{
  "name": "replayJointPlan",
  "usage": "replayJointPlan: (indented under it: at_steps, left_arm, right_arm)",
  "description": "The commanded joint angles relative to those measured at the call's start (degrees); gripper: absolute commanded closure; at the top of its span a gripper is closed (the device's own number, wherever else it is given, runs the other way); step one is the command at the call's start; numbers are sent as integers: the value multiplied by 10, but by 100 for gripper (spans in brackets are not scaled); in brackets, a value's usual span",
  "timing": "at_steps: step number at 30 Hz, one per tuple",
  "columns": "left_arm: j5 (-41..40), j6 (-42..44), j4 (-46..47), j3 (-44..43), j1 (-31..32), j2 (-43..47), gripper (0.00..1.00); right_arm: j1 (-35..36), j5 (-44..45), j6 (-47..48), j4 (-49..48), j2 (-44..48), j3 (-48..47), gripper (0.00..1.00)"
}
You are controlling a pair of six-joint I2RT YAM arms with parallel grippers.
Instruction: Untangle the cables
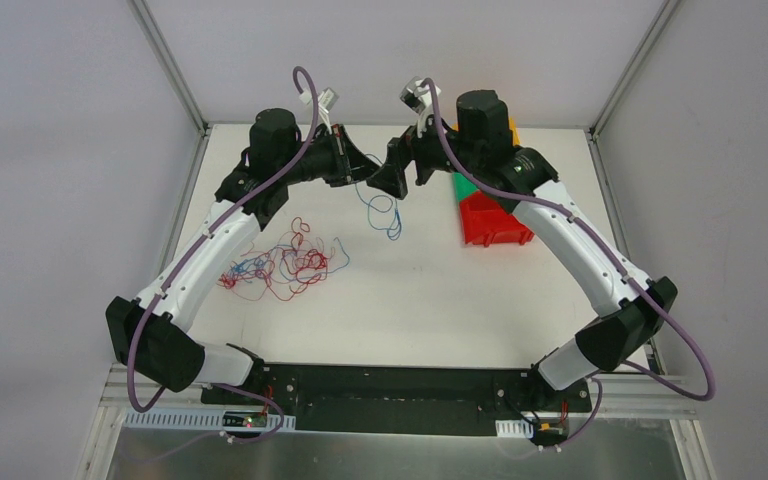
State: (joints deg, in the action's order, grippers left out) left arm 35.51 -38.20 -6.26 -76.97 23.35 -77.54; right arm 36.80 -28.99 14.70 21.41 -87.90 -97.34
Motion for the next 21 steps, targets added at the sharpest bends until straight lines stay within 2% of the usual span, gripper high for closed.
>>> replayJointPlan:
  at_steps: [1,10,18,21]
  left_arm:
    - [17,-5,38,-18,6,0,100]
    - [-7,-13,50,-20,7,-5,100]
    - [-16,-18,50,-25,8,-20,100]
    - [-21,-24,51,-27,10,-18,100]
  right_arm:
    - [0,-20,-31,8,-27,-26,1]
    - [7,-68,-94,1,3,14,1]
    - [30,-61,-131,-13,-7,17,1]
    - [35,-25,-137,-27,-16,17,2]
